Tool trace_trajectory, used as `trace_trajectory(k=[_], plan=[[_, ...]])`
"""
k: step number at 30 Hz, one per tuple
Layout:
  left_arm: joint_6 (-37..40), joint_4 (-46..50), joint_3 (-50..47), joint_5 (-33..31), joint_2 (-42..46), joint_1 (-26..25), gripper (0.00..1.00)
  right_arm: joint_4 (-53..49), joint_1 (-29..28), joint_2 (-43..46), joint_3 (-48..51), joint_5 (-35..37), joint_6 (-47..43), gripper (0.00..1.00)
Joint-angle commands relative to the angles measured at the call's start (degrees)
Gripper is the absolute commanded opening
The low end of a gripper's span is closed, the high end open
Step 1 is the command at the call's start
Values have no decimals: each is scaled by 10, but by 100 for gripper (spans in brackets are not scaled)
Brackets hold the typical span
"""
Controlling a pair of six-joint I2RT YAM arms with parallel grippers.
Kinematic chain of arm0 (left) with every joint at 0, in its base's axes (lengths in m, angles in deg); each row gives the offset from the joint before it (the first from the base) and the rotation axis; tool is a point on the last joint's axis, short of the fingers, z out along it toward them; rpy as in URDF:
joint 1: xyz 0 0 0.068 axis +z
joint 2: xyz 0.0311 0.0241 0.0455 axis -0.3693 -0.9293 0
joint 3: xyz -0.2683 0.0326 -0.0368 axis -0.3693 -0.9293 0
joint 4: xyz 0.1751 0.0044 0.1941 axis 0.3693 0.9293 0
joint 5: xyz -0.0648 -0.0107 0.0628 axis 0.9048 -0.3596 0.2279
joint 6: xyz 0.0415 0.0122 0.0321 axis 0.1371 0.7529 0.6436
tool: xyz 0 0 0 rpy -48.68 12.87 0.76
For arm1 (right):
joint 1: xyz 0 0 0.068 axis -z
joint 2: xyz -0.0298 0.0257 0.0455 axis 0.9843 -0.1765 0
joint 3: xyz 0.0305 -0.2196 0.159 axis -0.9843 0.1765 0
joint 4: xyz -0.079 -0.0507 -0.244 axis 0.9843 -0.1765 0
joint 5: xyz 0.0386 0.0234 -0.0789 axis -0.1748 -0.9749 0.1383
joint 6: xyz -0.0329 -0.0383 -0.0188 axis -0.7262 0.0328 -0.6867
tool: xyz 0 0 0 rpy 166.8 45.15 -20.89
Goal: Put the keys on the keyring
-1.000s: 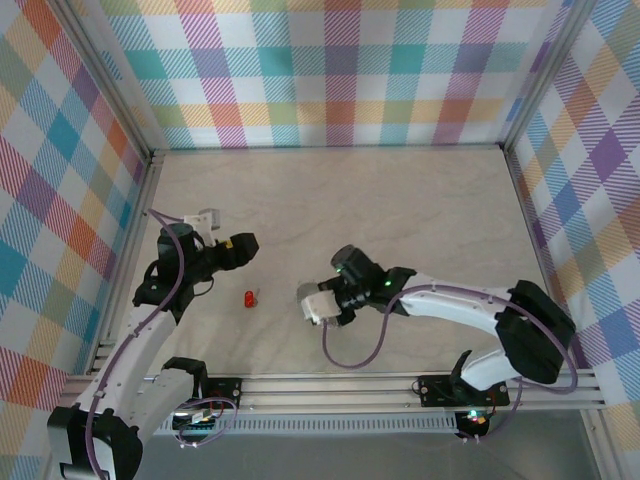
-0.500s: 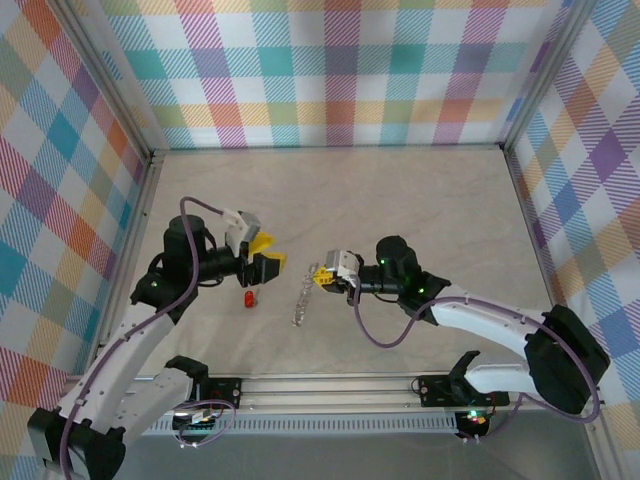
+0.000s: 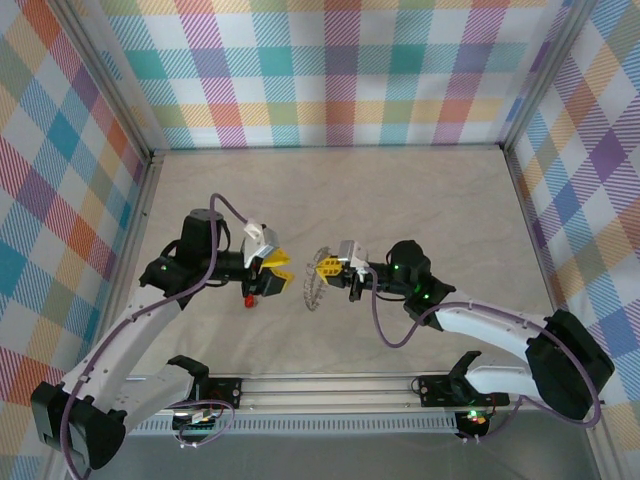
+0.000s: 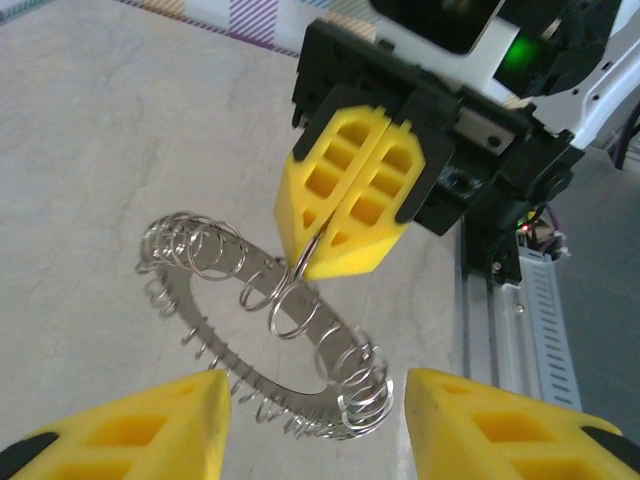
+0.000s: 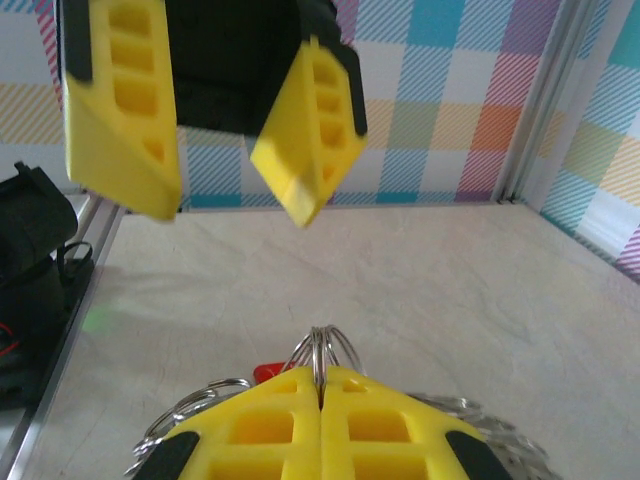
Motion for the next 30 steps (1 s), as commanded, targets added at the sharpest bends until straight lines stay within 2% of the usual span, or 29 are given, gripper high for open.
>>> trace_trajectory(k=[1, 4, 9, 14, 18, 21, 30], plan=[[-8, -29, -7, -24, -6, -13, 50, 51, 2, 9, 3, -14, 22, 0], [-20, -48, -13, -28, -17, -24, 48, 73, 1, 2, 8, -13, 38, 0], [-115, -157, -54, -66, -18, -29, 40, 88, 1, -4, 9, -19, 51, 0], [-163, -196, -74, -119, -16, -35, 33, 80, 1, -2, 3, -32, 51, 0], [-189, -235, -89, -108, -15, -39, 37, 74, 1, -3, -1, -43, 51, 0], [-189, -233, -89, -110, -27, -44, 39, 71, 1, -7, -5, -46, 71, 0], [-177, -241, -81, -63, -32, -53, 43, 74, 1, -15, -8, -32, 81, 0]])
